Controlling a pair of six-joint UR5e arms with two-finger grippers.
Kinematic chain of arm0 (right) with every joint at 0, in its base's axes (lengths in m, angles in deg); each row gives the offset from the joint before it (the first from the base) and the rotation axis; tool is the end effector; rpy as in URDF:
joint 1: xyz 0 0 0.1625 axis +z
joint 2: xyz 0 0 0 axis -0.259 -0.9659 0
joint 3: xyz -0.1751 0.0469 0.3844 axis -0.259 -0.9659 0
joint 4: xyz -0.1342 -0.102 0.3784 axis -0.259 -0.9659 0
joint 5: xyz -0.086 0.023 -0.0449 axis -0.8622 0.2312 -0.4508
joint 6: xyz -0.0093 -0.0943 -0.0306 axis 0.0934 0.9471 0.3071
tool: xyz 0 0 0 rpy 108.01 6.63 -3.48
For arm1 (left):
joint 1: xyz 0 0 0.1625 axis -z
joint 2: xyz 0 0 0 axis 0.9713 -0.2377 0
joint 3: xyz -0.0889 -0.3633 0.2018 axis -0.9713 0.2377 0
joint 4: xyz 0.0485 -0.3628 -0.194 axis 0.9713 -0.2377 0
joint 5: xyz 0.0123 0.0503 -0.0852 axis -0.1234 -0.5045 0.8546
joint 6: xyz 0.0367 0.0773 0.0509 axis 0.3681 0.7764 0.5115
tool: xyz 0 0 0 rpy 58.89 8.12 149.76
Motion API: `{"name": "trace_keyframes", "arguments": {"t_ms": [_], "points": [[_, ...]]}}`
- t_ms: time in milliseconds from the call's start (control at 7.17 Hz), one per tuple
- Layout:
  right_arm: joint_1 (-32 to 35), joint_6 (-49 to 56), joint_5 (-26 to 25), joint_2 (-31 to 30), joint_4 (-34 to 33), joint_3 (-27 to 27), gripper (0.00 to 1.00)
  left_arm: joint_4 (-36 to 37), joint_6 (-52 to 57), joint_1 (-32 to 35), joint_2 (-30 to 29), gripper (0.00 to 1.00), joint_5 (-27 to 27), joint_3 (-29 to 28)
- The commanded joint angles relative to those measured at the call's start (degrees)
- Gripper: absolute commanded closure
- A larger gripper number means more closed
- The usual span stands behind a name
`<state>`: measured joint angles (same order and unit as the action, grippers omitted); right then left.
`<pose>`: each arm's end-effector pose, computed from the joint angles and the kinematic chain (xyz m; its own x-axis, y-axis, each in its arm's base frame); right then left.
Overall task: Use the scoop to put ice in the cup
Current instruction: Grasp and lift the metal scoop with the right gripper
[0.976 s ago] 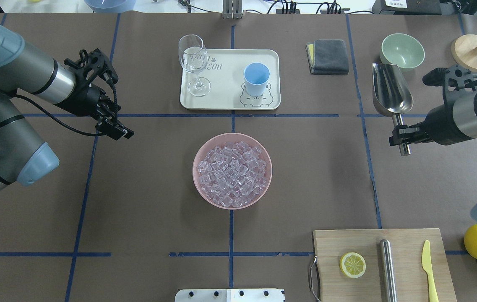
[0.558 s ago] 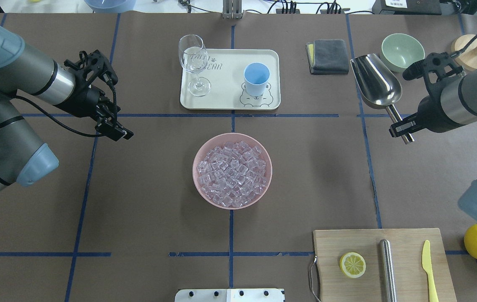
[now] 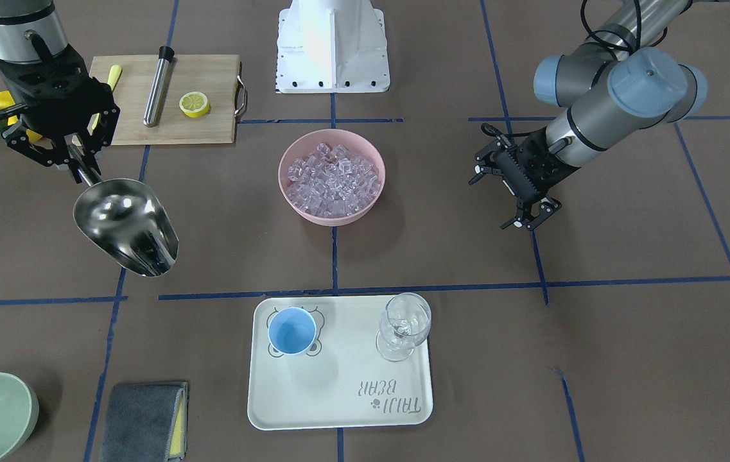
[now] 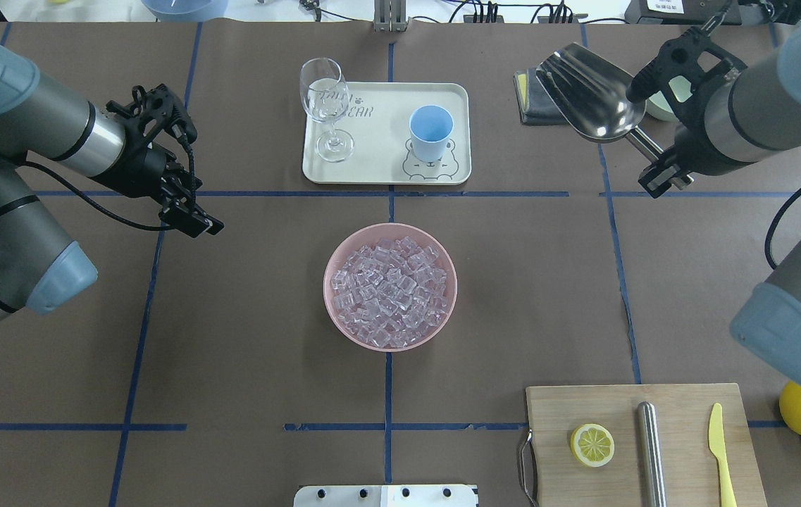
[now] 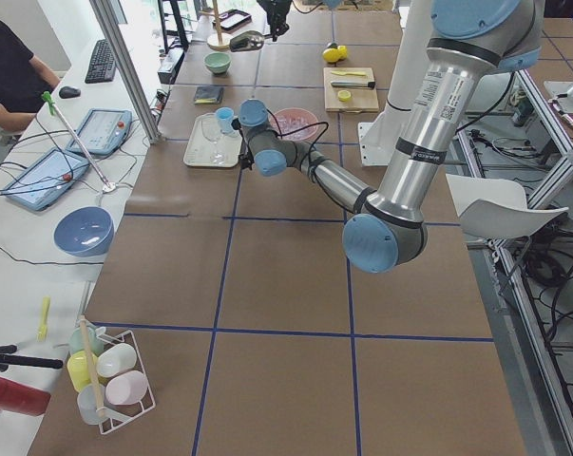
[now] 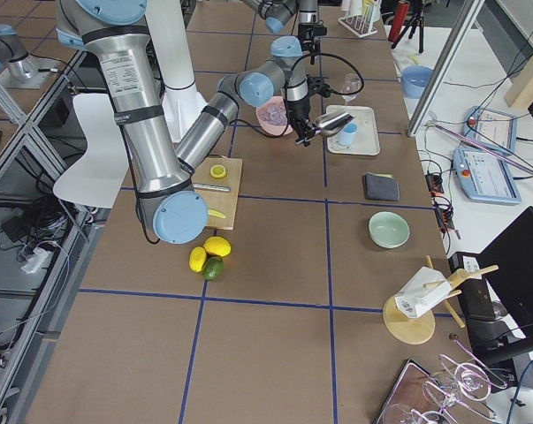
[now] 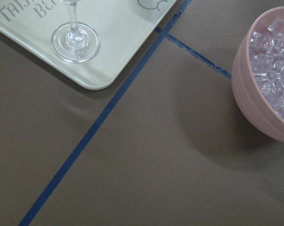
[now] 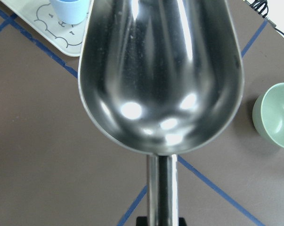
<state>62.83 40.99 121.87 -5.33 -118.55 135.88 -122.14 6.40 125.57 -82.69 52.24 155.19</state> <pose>-0.2546 -0.4495 0.2512 0.7460 -0.5929 0.3032 0.3560 0.7399 0.5708 0.3491 -0.5081 0.3266 0.2373 0.8449 -0.4795 -0.3048 0.5334 0.7890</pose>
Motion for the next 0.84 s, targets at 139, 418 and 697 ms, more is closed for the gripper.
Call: {"name": "trace_keyframes", "arguments": {"t_ms": [139,418,697], "points": [[-5.7,2.6,-7.1,3.4,-6.6,0.1,1.00,0.0,0.0,0.0,-0.3,0.00,0.0,-0.3],[-7.4,9.1,-8.1,3.5,-7.0,0.5,1.00,0.0,0.0,-0.1,-0.5,0.00,0.1,-0.3],[-9.3,21.0,-8.8,10.7,-23.8,0.7,1.00,0.0,0.0,-0.2,-0.6,0.00,0.1,-0.3]]}}
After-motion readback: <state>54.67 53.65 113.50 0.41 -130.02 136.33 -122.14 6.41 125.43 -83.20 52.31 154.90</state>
